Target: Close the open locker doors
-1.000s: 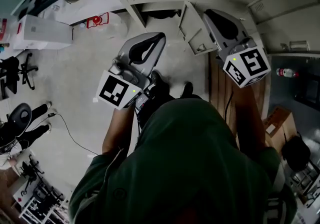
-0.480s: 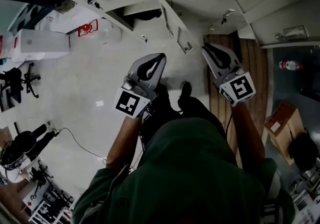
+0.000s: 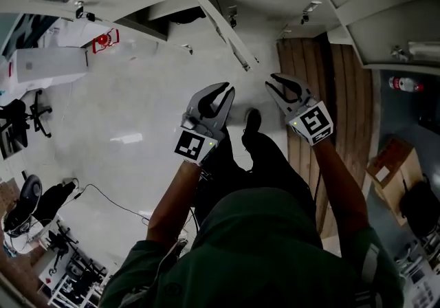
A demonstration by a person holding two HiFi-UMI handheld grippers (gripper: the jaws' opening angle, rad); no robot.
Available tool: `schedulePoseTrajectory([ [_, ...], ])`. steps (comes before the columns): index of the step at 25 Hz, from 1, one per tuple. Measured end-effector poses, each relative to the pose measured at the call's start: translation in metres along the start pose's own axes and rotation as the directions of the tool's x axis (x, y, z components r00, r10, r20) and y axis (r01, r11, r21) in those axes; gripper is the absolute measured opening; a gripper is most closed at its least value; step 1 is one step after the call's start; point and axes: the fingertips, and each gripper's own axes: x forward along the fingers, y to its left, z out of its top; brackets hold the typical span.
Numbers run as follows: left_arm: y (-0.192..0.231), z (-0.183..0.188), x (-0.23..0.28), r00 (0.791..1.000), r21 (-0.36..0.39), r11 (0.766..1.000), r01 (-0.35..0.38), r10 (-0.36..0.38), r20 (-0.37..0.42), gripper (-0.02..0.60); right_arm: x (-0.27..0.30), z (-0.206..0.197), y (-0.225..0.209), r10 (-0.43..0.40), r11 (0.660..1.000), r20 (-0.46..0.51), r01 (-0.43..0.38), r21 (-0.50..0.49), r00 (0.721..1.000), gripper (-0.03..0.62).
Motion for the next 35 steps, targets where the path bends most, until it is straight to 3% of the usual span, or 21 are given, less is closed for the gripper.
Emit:
schedulePoseTrajectory([
  [8, 0.008, -0.067, 0.024, 0.998, -0.011, 1.000, -0.017, 0.016, -0.056, 0.086, 0.043, -0.063, -0.013, 0.060, 0.998, -0.085, -0.062, -0.020, 0.995, 0.082],
  [15, 0.017, -0.103, 0.025, 0.997, -0.028, 0.999, -0.030, 0.028, -0.075, 0.084, 0.069, -0.080, -0.009, 0.081, 0.994, -0.115, -0.089, -0.065, 0.990, 0.086],
  [18, 0.023, -0.110, 0.021, 0.996, -0.029, 0.999, -0.039, 0.036, -0.081, 0.079, 0.077, -0.080, -0.009, 0.070, 0.994, -0.119, -0.080, -0.081, 0.990, 0.086],
  [23, 0.037, -0.114, 0.007, 0.996, -0.040, 0.998, -0.057, 0.054, -0.071, 0.002, 0.089, -0.076, 0.008, 0.095, 0.990, -0.123, -0.107, -0.093, 0.988, 0.080],
  [35, 0.096, -0.116, -0.051, 0.982, -0.068, 0.980, -0.185, 0.181, -0.061, 0.002, 0.148, -0.064, 0.079, 0.183, 0.980, -0.133, -0.191, -0.053, 0.974, 0.061],
])
